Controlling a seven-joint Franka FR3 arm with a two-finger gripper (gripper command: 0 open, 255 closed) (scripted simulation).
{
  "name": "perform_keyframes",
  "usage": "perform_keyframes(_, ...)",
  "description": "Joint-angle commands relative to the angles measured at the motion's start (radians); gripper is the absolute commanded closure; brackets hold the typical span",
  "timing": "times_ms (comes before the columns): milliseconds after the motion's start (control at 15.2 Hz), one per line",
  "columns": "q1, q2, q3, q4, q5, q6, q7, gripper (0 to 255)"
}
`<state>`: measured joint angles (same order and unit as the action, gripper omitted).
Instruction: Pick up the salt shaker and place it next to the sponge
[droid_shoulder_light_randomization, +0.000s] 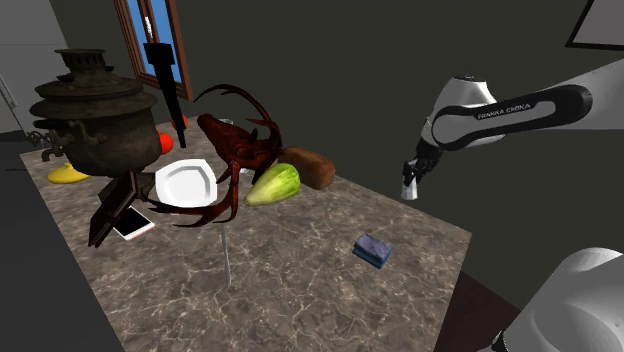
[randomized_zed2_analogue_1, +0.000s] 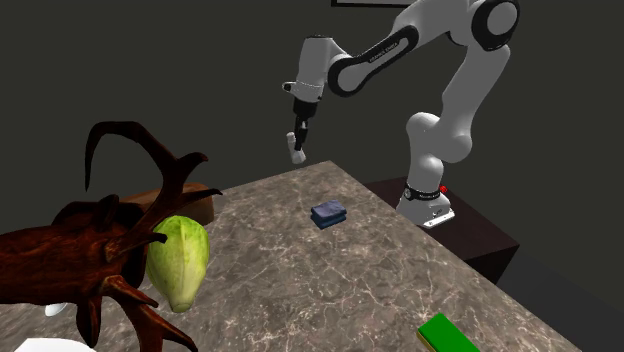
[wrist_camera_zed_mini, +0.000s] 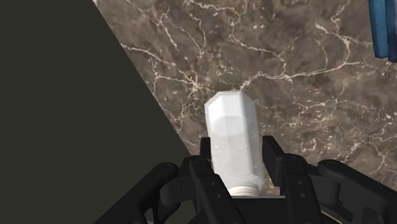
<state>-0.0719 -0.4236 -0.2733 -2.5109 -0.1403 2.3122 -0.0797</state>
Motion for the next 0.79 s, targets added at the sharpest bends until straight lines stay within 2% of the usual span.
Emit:
perform_keyframes(0, 0.0, -0.015, 0.005, 0.018, 0.0, -0.033, 0.002, 255)
perform_keyframes(726, 0.003, -0.056, 0.021, 0.136, 0.007, -0.191, 0.002, 255)
